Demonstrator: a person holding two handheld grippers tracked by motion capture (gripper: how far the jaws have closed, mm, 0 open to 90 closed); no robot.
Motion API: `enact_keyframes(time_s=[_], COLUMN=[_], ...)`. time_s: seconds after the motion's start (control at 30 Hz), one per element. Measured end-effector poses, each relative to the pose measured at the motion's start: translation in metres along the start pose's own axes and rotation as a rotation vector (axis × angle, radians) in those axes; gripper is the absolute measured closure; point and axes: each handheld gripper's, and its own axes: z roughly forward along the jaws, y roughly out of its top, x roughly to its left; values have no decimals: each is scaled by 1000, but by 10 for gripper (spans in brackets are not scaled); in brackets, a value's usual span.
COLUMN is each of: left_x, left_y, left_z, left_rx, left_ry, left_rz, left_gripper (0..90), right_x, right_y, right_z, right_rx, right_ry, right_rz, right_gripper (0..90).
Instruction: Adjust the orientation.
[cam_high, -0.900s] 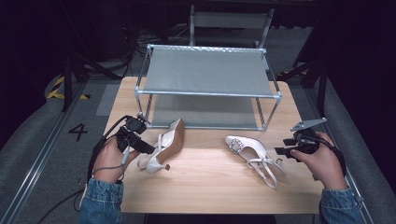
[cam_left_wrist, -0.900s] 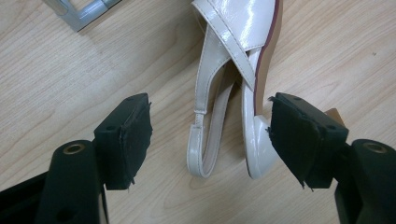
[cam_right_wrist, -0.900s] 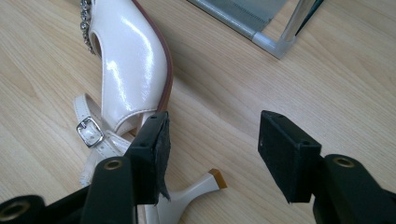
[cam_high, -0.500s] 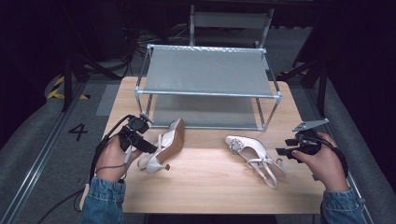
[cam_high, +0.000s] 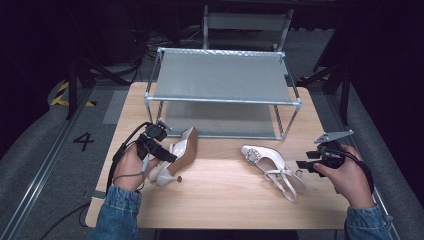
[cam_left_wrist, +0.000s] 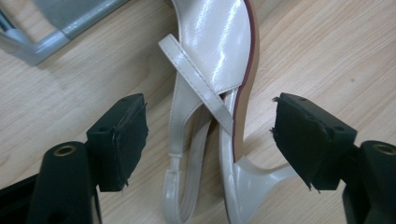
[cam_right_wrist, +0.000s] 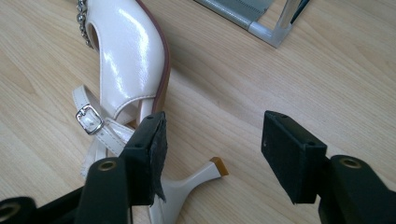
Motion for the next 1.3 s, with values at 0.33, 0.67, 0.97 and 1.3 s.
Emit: enact_keyframes(time_s=[0.33,0.67,0.97,1.3], left_x=[10,10,1,-4], left_y=[6,12,12,10], left_z=[19,31,28,16], left_rx=[10,39,28,19], left_ry=[15,-87,-74,-89], left_rz=[-36,-27,22,41], left_gripper=[286,439,540,670], right_x=[0,0,0,0], right_y=[-5,-8,-6,-6], right_z=[-2,-4,-5,-2], right_rx=[2,-18,-30,-13], right_ry=[-4,0,-3,1], right_rz=[9,7,5,-13], right_gripper=[415,413,413,421])
